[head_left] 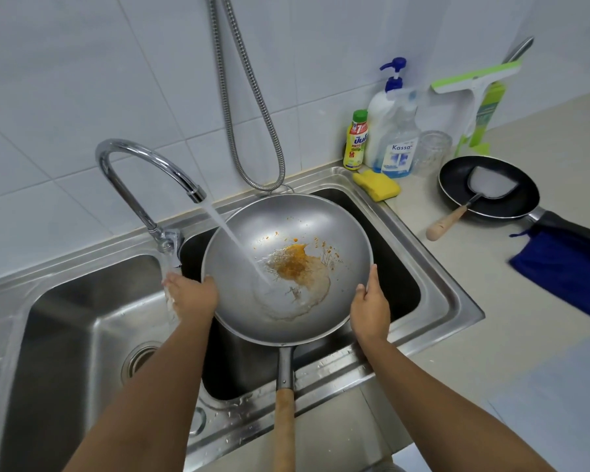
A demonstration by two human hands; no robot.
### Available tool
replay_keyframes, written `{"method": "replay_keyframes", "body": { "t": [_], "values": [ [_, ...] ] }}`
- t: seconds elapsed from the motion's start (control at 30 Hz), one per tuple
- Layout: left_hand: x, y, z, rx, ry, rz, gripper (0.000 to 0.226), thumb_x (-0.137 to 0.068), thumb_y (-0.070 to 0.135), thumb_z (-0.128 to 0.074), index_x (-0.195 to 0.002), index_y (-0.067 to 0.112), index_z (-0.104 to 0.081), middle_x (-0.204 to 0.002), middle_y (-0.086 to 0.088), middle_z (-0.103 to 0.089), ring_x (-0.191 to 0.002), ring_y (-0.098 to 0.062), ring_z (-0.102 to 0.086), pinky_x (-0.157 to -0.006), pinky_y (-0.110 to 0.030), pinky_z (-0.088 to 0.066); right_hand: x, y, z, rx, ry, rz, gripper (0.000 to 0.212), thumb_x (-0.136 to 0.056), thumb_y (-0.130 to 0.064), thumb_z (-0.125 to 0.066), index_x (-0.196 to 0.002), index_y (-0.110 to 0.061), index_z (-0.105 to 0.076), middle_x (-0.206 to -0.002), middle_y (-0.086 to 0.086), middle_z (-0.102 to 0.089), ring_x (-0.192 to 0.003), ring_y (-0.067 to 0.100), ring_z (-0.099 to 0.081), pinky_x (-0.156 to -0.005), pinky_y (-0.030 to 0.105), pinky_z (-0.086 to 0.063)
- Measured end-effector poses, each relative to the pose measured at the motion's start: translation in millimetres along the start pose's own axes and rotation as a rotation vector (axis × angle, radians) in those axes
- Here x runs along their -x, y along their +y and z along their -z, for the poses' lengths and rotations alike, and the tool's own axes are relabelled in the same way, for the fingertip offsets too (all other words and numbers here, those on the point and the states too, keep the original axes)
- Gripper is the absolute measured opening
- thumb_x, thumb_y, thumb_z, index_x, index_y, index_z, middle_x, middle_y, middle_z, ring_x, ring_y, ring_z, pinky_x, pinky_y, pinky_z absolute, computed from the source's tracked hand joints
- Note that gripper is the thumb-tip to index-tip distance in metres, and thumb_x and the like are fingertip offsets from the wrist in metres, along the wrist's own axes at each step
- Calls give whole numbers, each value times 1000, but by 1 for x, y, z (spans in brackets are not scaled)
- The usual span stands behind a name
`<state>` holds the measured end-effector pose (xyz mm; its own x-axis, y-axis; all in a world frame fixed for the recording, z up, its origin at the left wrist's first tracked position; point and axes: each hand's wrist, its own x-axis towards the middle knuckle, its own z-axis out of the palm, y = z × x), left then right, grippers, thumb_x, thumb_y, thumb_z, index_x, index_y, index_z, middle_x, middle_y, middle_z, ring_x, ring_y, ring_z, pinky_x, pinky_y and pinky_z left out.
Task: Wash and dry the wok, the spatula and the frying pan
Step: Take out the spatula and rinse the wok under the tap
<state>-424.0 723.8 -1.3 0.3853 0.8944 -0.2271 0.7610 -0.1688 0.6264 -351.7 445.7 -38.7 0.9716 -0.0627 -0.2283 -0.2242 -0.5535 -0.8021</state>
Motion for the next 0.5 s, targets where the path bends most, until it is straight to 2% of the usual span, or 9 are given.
{"method": "replay_keyframes", "body": {
  "t": [0.07, 0.17, 0.23, 0.33, 0.43, 0.5],
  "values": [
    [-6, 1, -3, -4, -10, 68, 83, -90, 40, -56, -152, 2, -16, -157, -17, -22, -140, -42, -27, -114, -54, -24, 0, -1, 0, 1, 2, -1, 57, -103, -26, -36, -153, -36, -10, -121, 0, -62, -110, 21, -60, -95, 44, -51],
    [-16, 9, -6, -6, -10, 40, 86, -86, 53, -55, -146, -3, -29, -149, -21, -37, -131, -44, -41, -107, -56, -35, 0, -1, 0, 6, 5, -6, 58, -103, -27, -36, -152, -38, -9, -121, -2, -62, -110, 20, -60, -95, 44, -52],
    [-16, 22, -10, 19, -5, 79, 88, -90, 52, -53, -147, -7, -24, -154, -23, -28, -136, -44, -36, -111, -54, -31, 0, -2, 0, 6, 3, -11, 58, -103, -27, -36, -152, -39, -8, -117, -3, -63, -107, 19, -61, -94, 44, -53],
    [-14, 41, -17, 224, -13, 176, 97, -93, 54, -50, -152, -3, 1, -162, -15, 5, -147, -38, -11, -120, -50, -12, 0, -1, -1, 4, 2, -10, 58, -103, -27, -37, -152, -39, -9, -121, -3, -62, -111, 19, -60, -96, 45, -51],
    [-24, 54, -23, 364, 42, 185, 104, -90, 56, -53, -151, 0, 10, -162, -13, 12, -147, -37, -13, -120, -49, -14, -2, -1, -2, 12, 8, -7, 58, -103, -26, -37, -152, -38, -9, -117, -4, -63, -108, 17, -60, -95, 43, -52],
    [-32, 64, -21, 421, 84, 170, 106, -89, 52, -57, -151, 0, 13, -162, -13, 11, -145, -41, -18, -119, -49, -18, -2, -1, -1, 11, 9, -4, 58, -103, -26, -36, -152, -38, -8, -107, -6, -62, -97, 13, -60, -90, 38, -53]
  ]
}}
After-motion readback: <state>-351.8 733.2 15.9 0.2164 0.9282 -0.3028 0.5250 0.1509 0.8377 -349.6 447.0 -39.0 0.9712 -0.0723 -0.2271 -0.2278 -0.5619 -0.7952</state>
